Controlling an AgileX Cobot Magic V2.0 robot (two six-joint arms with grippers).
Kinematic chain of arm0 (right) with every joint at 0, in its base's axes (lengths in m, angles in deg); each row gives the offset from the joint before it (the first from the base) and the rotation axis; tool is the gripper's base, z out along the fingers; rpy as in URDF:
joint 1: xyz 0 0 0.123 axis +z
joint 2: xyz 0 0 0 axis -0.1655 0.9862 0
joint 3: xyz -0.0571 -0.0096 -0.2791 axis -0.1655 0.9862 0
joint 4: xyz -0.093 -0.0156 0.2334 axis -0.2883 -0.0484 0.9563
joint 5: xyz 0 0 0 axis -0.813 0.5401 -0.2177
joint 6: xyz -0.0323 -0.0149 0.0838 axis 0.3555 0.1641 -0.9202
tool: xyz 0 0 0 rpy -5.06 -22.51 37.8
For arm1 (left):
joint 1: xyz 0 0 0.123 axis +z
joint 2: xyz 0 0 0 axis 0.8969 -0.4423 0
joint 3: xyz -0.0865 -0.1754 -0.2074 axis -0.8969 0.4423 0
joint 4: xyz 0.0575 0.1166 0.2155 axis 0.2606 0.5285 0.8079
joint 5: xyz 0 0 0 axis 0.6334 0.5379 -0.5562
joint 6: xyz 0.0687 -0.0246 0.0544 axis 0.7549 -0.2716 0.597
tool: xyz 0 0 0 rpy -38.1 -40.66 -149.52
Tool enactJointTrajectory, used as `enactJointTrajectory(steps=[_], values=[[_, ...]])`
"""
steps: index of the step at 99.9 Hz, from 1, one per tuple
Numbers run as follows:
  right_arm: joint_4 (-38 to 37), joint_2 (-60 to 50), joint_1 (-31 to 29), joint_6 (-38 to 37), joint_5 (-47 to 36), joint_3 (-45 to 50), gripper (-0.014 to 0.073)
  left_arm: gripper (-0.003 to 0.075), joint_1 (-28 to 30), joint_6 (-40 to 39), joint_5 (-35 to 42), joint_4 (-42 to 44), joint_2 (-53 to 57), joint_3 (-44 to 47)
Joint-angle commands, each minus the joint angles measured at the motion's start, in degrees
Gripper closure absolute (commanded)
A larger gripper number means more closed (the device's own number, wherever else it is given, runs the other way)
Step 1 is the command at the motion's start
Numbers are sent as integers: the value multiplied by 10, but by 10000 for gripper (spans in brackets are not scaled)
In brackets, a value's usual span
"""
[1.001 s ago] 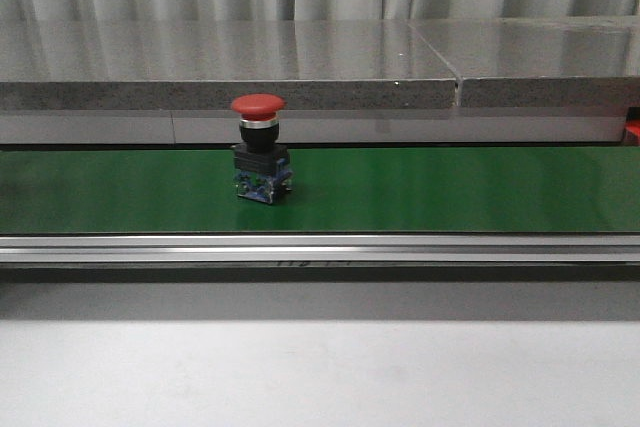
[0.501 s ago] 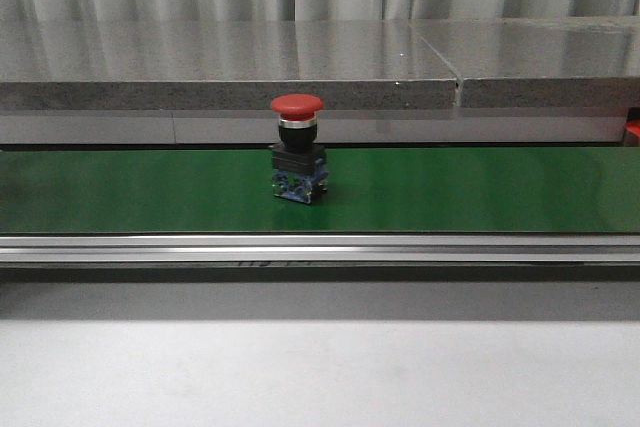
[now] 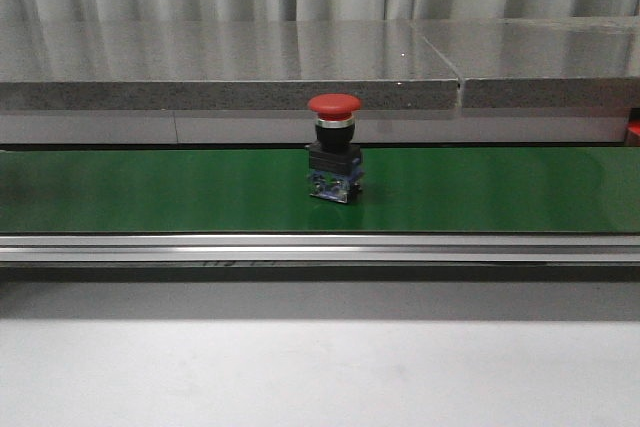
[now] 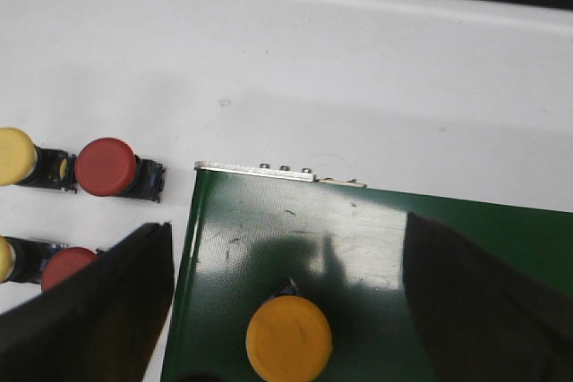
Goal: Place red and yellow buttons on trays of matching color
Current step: 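Place the yellow button onto the conveyor belt with the left gripper, then grasp the red button at the belt's end with the right gripper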
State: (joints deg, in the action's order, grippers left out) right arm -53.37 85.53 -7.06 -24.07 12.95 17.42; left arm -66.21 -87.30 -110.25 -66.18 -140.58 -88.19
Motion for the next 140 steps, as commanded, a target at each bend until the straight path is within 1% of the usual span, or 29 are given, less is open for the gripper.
enactJointTrajectory(steps=[1, 15, 29, 40, 57, 65, 72, 82, 97, 101, 105, 111, 118, 123, 140], values=[[-7, -10, 2, 2, -44, -5, 662, 194, -20, 0, 28, -1, 65, -5], [-7, -10, 2, 2, -45, -5, 662, 194, -50, -3, 73, -1, 155, 55], [-7, -10, 2, 2, -46, -5, 662, 194, -71, -9, 130, -2, 264, 150], [-7, -10, 2, 2, -46, -5, 662, 194, -72, -10, 162, -2, 359, 233], [-7, -10, 2, 2, -46, -5, 662, 194, -72, -10, 179, -2, 501, 351], [-7, -10, 2, 2, -46, -5, 662, 209, -72, -15, 179, -2, 562, 402], [-7, -10, 2, 2, -47, -5, 662, 255, -72, -15, 179, -2, 614, 440], [-7, -10, 2, 2, -67, -5, 662, 372, -72, -15, 177, -2, 679, 482], [-3, -10, 2, 2, -86, -10, 662, 627, -72, -15, 175, -1, 751, 517], [9, -10, 2, 2, -82, -17, 662, 694, -72, -15, 175, -1, 762, 521], [28, -7, 2, 2, -74, -28, 662, 743, -72, -15, 175, -1, 767, 525], [52, 2, 2, 2, -61, -48, 662, 739, -72, -15, 175, -1, 771, 526], [61, 20, 2, 2, -25, -86, 662, 739, -72, -15, 175, -2, 771, 526], [62, 41, 2, 2, 19, -127, 662, 739, -72, -15, 175, -1, 771, 526], [71, 144, 2, 2, 217, -281, 662, 739, -72, -15, 175, 0, 771, 526]])
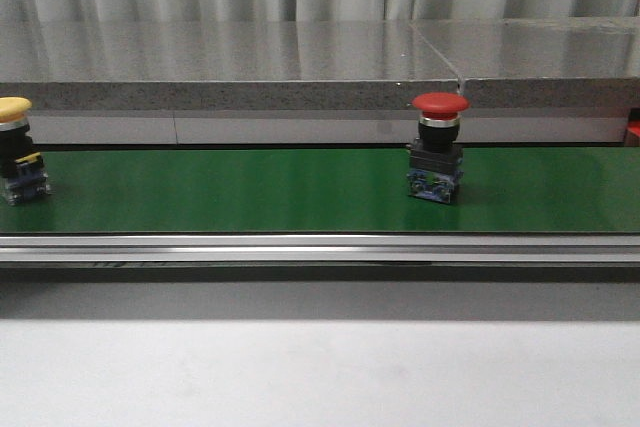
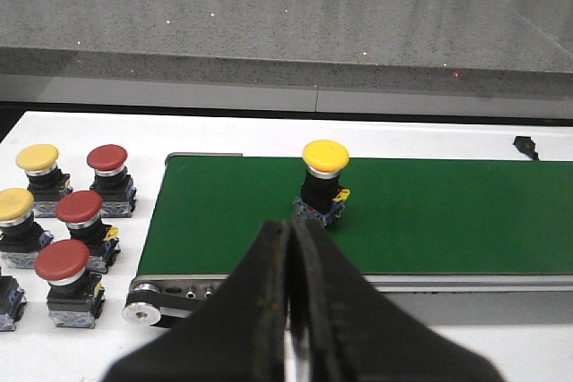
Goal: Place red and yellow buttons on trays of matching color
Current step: 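Grasp the red button at the belt's end with the right gripper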
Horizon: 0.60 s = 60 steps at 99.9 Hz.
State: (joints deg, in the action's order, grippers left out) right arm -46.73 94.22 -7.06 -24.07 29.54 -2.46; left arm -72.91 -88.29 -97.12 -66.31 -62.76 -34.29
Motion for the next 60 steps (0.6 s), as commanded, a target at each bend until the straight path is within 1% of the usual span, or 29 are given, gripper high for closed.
enactJointTrajectory(steps=[1, 14, 24, 35, 53, 60], values=[[4, 62, 2, 2, 59, -89, 662, 739, -5, -5, 43, 2, -7, -13], [2, 167, 2, 2, 171, -200, 662, 739, -5, -5, 43, 1, -7, -13], [4, 239, 2, 2, 221, -260, 662, 739, -5, -5, 43, 1, -7, -13], [5, 302, 2, 2, 231, -291, 662, 739, -5, -5, 43, 1, -7, -13], [5, 371, 2, 2, 242, -293, 655, 739, -5, -5, 43, 1, -7, -13], [5, 388, 2, 2, 253, -293, 610, 739, -5, -5, 43, 1, -7, -13]])
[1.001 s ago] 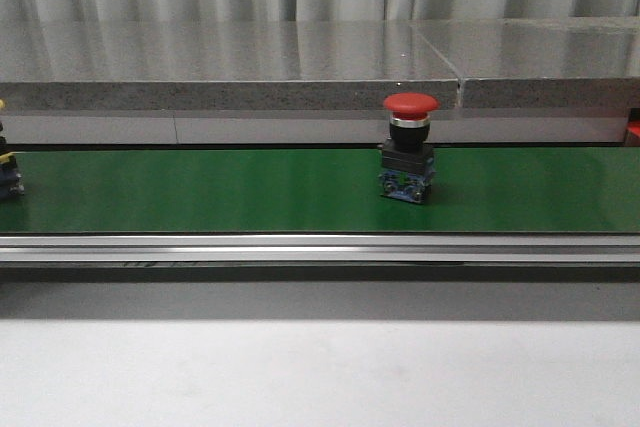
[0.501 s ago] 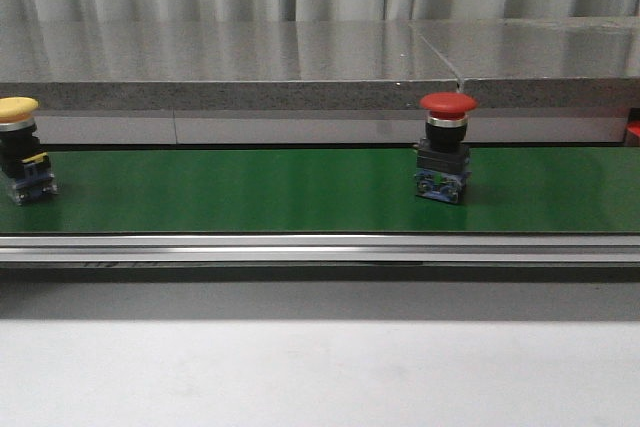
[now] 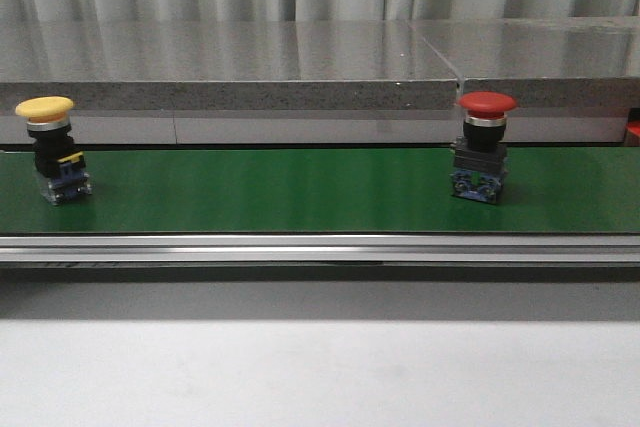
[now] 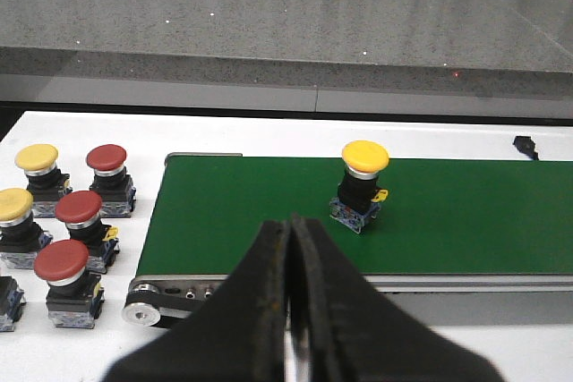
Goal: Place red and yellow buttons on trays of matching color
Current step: 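Grasp the red button at the belt's end with the right gripper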
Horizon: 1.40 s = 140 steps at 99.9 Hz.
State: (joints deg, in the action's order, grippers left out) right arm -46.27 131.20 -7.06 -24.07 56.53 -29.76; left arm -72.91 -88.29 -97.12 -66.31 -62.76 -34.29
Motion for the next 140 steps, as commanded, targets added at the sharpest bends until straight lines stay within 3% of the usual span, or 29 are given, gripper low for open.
enactJointTrajectory(steps=[1, 9, 24, 28, 44, 71, 140], values=[[1, 19, 2, 2, -15, -20, 593, 739, -5, -5, 43, 1, -7, -13], [1, 30, 2, 2, -11, -20, 449, 739, -5, -5, 43, 1, -7, -13], [1, 31, 2, 2, -10, -20, -1, 739, -5, -5, 43, 1, -7, -13], [1, 31, 2, 2, -10, -20, -80, 739, -5, -5, 43, 1, -7, -13], [9, 44, 2, 11, -9, -21, -40, 739, -5, -5, 43, 1, -7, -13], [103, 165, 2, 99, -11, -71, -40, 739, -5, -5, 43, 1, -7, -13], [103, 428, 9, 140, -61, -226, -40, 739, -5, -5, 43, 1, -7, -13]])
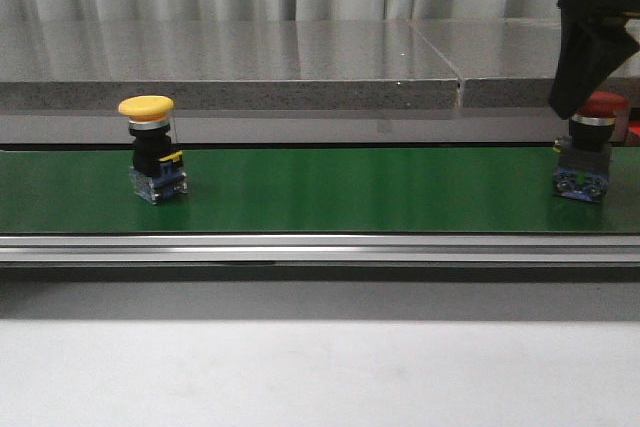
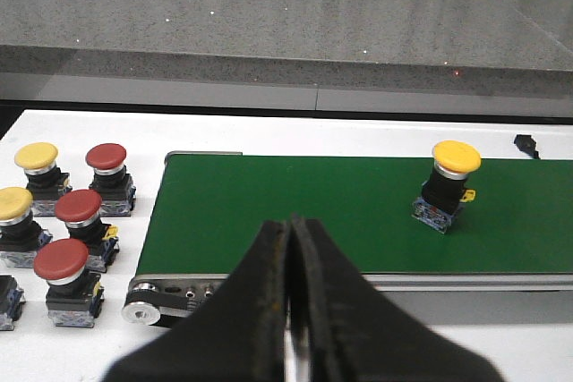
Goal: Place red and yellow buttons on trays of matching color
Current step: 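Grasp the red button at the belt's end with the right gripper, then lower the red button into the red tray and open the right gripper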
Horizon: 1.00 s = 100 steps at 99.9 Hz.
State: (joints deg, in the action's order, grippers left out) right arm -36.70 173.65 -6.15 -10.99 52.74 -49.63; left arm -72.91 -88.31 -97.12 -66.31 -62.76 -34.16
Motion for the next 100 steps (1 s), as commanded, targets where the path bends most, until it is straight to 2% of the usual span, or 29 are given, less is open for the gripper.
enactJointTrajectory(steps=[1, 6, 11, 16, 28, 35, 48, 65, 81, 100], values=[[7, 5, 0, 9, -22, -29, -40, 739, -5, -5, 43, 1, -7, -15], [4, 18, 0, 9, -20, -32, -24, 739, -5, -5, 43, 1, -7, -15], [2, 28, 0, 9, -14, -33, 34, 739, -5, -5, 43, 1, -7, -15], [1, 33, 0, 9, -5, -33, 138, 739, -5, -5, 43, 1, -7, -15], [1, 32, -2, 8, 7, -35, 472, 739, -5, -5, 43, 1, -7, -15], [-1, 32, -8, 8, 17, -47, 578, 739, -5, -5, 43, 1, -7, -15], [-1, 32, -39, 8, 39, -88, 597, 739, -5, -5, 43, 1, -7, -15], [-1, 43, -127, 8, 48, -156, 597, 739, -5, -5, 43, 1, -7, -15], [-1, 84, -216, 8, 56, -216, 597, 739, -5, -5, 43, 1, -7, -15], [0, 156, -279, 8, 55, -280, 597, 739, -5, -5, 43, 1, -7, -15]])
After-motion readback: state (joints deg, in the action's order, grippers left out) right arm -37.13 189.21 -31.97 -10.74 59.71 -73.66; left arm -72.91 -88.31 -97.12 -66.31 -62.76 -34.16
